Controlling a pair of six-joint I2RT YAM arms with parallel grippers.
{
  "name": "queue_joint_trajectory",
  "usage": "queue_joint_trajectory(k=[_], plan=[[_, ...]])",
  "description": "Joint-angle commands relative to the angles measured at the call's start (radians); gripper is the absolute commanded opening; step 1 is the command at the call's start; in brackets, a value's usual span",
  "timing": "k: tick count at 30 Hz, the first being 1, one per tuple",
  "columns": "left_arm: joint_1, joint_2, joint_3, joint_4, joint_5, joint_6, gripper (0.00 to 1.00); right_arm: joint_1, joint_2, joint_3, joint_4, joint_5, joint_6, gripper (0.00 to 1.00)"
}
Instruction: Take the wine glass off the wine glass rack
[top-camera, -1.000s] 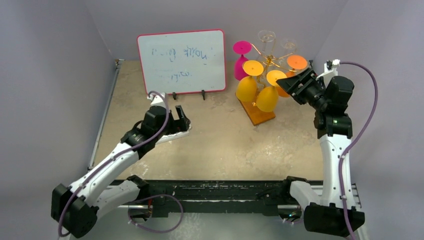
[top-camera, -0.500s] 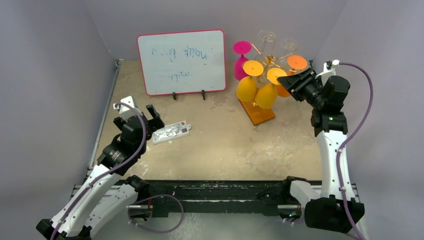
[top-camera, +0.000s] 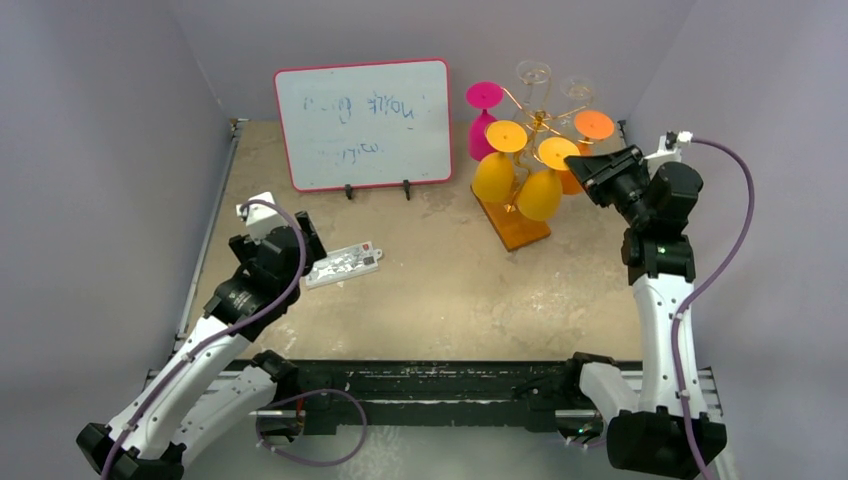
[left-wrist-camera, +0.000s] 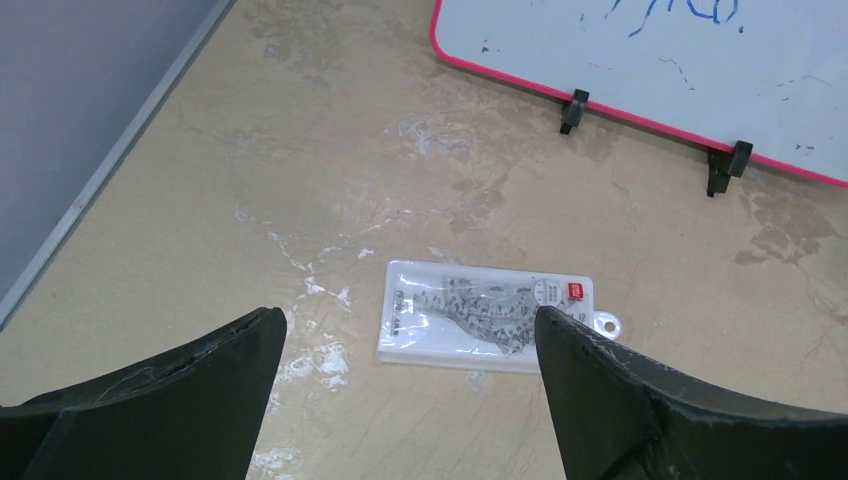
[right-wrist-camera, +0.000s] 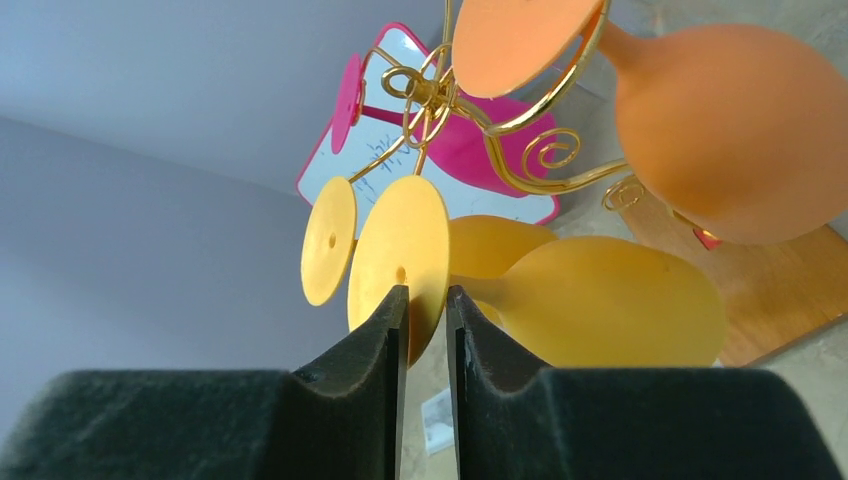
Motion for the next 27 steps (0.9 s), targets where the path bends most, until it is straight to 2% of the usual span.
queue_joint_trajectory(k=[1,11,14,17,27], plan=[[0.005,-0.022,0.042,0.0,-0.058,-0.007,0.95,-0.002,-0.046,-0.043,0.074,-0.001,0.075,0.19],[0.005,-0.02,0.045,-0.005,-0.062,-0.009,0.95,-0.002,-0.046,-0.039,0.082,-0.042,0.157,0.08],[0.005,-0.02,0.045,-0.007,-0.07,-0.011,0.95,-0.002,-0.046,-0.031,0.086,-0.048,0.226,0.0],[0.005,-0.021,0.045,-0.01,-0.071,-0.014,0.95,-0.002,-0.052,-0.045,0.144,-0.066,0.295,0.0],[0.005,-0.038,0.047,-0.017,-0.092,-0.022,0.95,-0.002,-0.119,-0.08,0.147,-0.034,0.411,0.0]])
